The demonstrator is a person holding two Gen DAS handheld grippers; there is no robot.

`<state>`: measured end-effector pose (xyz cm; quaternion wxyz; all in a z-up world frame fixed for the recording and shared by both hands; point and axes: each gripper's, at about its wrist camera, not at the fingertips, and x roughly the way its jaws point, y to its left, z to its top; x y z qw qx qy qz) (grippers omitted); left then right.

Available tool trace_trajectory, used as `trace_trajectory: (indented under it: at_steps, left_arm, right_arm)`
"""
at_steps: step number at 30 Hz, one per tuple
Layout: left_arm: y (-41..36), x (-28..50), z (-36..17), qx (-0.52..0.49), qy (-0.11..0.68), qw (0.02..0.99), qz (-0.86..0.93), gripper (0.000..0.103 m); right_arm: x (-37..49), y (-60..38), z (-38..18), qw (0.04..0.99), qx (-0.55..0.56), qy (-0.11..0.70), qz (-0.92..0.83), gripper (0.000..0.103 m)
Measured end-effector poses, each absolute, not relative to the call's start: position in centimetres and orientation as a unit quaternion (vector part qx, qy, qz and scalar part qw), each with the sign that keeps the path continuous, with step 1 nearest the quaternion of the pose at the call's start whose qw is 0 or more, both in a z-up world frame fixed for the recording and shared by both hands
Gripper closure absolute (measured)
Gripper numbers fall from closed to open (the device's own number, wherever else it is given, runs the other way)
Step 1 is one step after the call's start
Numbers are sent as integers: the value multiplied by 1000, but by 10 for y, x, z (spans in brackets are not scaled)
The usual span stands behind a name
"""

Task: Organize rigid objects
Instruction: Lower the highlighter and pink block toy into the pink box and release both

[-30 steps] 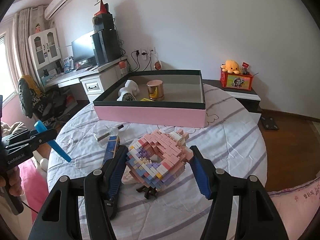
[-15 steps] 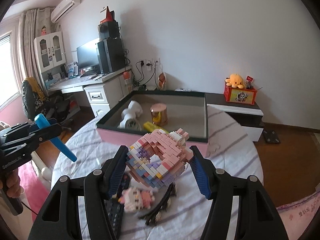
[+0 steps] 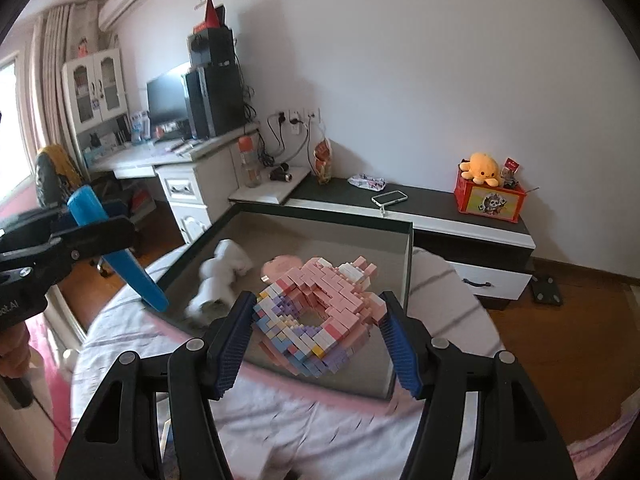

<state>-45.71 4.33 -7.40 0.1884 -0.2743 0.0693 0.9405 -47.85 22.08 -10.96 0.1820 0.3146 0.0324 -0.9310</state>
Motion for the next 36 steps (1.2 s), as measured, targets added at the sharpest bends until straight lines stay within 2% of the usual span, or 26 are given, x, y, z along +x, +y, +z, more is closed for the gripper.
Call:
trace_trajectory:
  at_steps: [7,16,28,29,30,31,32,34,35,36]
  left_arm:
    - [58,-537,-91,-317,94,177,927,76]
    - [52,-619,-137,-386,76,153,906,76]
    - [54,-629,-164,-411,84,139,897,75]
    - [54,-626,-163,-410,85,138,898,69]
    - [54,-624,-161,-408,85,137,898,56]
    - [52,-623,-159,-405,84,138,900,50]
    - [52,-619,-157,-398,83,137,903,43]
    - [49,-610,-150,-390,79,137,907,33]
    - [47,-607,-147,-388,77,136,908,24]
    - [46,-602,-143,-384,77,133,911,20]
  right_arm:
    - [-551,213,-130,179,359,52,-915,40]
    - [-618,204,-169,168,421,75,-888,39]
    - [-638,189,-178,165,460,88,-868,39]
    - [-638,188,-178,162,461,90,-868,38]
    - [-637,188,-177,160,462,92,-867,36]
    - [-637,187,-176,158,462,92,-868,25]
    - [-633,188,-174,152,456,93,-872,21]
    - [-630,186,-169,151,449,94,-876,21]
    - [-626,187,-165,154,446,91,-877,21]
    - [-624,188,-162,156,444,87,-878,21]
